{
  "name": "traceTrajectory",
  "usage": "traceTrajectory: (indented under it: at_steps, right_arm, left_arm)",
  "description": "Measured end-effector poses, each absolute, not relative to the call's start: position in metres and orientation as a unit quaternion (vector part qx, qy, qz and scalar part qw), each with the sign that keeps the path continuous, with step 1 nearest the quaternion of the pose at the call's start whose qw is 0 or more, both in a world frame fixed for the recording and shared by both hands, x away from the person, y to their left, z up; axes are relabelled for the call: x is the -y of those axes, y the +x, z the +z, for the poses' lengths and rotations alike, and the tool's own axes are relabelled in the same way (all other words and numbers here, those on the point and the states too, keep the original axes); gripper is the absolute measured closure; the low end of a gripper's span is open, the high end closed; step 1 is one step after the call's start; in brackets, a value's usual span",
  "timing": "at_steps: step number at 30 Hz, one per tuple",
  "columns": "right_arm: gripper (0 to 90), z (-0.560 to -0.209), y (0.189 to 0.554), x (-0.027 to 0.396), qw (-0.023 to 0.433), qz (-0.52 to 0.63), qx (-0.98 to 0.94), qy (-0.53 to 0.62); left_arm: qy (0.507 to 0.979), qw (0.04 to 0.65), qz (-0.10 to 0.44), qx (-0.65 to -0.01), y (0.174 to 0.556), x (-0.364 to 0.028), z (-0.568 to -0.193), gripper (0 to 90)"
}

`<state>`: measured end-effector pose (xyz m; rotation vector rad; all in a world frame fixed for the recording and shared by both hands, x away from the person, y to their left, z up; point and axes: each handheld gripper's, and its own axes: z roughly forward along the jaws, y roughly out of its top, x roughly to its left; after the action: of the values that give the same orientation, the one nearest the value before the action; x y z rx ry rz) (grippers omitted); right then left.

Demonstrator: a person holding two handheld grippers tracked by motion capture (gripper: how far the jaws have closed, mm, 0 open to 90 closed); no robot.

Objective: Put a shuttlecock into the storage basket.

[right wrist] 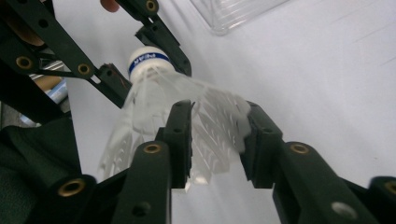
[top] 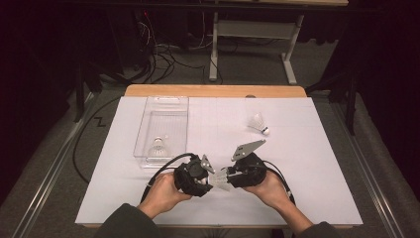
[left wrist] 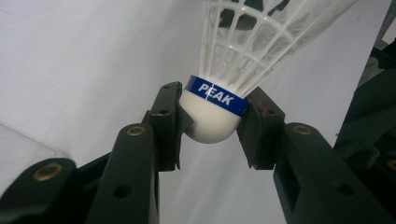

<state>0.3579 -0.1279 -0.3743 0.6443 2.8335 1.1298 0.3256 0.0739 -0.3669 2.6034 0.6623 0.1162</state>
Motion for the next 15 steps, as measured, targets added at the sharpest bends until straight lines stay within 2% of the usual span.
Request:
traceTrajectory:
  at_steps: [8, 15]
  right_arm:
    - [56.9, -0.373, 0.357, 0.142, 0.028, 0.375, -0.898, 0.227]
    - [52.1, -0.372, 0.354, 0.156, 0.053, 0.393, -0.887, 0.235]
  left_arm:
    - [0.942, 0.221, 0.046, -0.250, 0.327, -0.078, -0.366, 62.8]
    - [0.939, 0.219, 0.047, -0.259, 0.328, -0.080, -0.365, 62.8]
